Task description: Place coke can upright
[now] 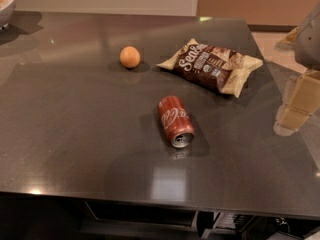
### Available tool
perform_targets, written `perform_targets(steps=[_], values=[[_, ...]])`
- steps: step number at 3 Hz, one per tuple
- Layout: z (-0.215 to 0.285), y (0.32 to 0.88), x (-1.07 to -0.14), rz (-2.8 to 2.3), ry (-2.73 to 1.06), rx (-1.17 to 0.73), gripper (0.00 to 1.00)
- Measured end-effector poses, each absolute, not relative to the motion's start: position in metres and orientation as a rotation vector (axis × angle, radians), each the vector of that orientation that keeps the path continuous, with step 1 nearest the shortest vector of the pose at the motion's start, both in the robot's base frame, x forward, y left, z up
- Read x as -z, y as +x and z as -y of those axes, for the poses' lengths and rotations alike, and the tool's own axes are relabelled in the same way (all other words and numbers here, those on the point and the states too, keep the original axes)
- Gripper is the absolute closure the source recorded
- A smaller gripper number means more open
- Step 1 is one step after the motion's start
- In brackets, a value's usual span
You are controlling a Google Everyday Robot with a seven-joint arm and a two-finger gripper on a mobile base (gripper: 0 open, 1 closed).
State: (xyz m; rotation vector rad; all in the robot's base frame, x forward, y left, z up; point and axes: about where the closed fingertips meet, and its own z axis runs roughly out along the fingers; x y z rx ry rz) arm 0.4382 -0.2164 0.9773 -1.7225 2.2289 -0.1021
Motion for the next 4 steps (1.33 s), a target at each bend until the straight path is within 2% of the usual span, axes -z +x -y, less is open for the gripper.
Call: perform_targets(steps=[2, 4], values=[[0.204, 0.443, -0.976, -2.18, -1.805, 0.078, 0.0], [0.139, 0.458, -0.968, -1.861, -2.098, -0.055, 0.0]])
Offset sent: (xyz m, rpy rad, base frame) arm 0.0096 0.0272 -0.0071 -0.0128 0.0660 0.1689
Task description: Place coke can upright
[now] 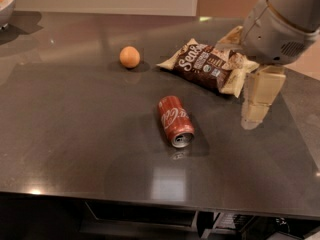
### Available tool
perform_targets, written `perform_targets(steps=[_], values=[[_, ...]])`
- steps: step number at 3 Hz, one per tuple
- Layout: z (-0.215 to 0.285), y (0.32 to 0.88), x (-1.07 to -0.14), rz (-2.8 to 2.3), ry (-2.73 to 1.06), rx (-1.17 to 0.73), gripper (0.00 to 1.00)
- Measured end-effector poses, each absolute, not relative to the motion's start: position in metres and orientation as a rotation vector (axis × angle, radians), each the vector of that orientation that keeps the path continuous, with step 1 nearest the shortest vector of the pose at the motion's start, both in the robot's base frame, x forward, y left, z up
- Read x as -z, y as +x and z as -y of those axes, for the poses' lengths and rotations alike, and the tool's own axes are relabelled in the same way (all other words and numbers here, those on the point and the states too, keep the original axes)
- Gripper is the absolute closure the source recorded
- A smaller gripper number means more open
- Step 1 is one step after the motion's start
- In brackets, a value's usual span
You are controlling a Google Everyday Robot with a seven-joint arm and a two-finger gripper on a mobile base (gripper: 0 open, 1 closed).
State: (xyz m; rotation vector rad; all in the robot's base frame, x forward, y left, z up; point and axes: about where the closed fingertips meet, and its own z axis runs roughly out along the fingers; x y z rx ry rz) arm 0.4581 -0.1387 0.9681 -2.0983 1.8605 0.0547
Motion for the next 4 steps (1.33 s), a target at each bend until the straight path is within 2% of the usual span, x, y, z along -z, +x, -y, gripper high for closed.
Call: perform_targets(steps=[2, 4], values=[[0.077, 0.457, -0.956, -1.356, -2.37, -0.117, 0.0], [0.055, 0.462, -0.916, -0.937, -2.687, -0.016, 0.0]])
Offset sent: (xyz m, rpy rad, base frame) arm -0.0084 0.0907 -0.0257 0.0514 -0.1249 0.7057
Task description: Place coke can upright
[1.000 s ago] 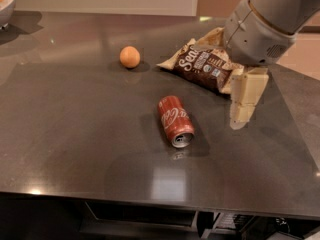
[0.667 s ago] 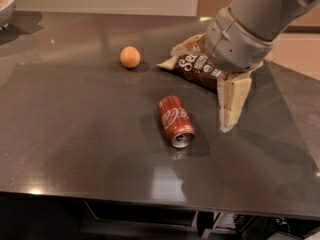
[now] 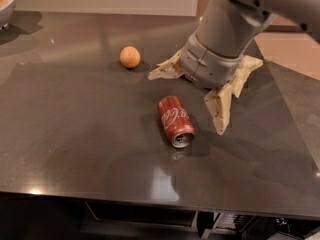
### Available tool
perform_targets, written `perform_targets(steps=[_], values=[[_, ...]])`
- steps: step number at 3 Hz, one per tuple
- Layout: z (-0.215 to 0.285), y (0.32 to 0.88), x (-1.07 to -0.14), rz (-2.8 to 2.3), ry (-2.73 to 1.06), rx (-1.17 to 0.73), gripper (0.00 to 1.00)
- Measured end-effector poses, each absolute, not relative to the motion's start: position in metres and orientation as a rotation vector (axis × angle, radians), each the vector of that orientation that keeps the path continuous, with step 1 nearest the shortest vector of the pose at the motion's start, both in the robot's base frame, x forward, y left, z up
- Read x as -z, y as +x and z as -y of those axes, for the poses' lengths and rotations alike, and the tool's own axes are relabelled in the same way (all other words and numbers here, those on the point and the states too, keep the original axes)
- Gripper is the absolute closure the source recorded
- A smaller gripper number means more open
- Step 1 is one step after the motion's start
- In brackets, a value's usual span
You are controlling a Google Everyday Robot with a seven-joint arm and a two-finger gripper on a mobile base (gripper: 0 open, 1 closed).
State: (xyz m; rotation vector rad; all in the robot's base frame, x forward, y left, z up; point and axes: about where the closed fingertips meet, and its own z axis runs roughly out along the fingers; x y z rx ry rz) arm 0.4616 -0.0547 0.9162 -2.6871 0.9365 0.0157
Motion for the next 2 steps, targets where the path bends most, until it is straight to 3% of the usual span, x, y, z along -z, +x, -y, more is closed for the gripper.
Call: perform_targets(steps=[2], values=[[0.048, 0.463, -0.884, -0.585, -2.906, 0.098, 0.0]])
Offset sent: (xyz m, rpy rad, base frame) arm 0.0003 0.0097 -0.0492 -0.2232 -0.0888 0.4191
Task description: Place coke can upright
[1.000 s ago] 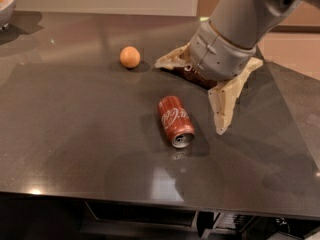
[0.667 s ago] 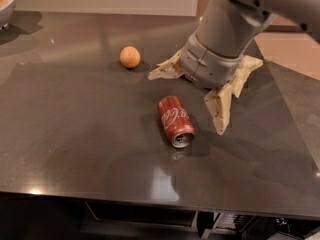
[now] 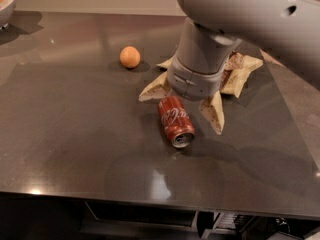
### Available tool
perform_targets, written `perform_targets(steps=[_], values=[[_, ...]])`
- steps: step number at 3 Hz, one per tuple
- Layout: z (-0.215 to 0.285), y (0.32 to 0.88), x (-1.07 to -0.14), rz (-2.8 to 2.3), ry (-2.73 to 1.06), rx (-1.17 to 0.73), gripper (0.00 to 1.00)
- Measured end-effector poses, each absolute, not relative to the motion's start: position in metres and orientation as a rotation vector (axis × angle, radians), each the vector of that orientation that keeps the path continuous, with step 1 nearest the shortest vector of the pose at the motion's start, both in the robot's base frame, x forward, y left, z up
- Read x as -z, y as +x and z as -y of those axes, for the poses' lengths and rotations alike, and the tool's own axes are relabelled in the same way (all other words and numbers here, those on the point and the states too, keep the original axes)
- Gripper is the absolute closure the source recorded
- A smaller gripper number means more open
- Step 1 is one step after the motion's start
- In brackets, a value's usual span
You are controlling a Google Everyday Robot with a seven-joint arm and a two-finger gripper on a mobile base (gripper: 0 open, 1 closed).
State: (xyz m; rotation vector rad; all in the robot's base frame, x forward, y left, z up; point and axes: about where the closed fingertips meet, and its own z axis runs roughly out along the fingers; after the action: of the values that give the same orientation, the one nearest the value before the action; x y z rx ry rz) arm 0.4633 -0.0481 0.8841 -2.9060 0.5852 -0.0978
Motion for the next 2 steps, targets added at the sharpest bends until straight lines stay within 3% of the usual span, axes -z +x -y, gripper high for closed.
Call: perform_targets(steps=[2], values=[[0.0411, 0.4511, -0.8661, -0.237, -3.045, 0.085, 0.0]])
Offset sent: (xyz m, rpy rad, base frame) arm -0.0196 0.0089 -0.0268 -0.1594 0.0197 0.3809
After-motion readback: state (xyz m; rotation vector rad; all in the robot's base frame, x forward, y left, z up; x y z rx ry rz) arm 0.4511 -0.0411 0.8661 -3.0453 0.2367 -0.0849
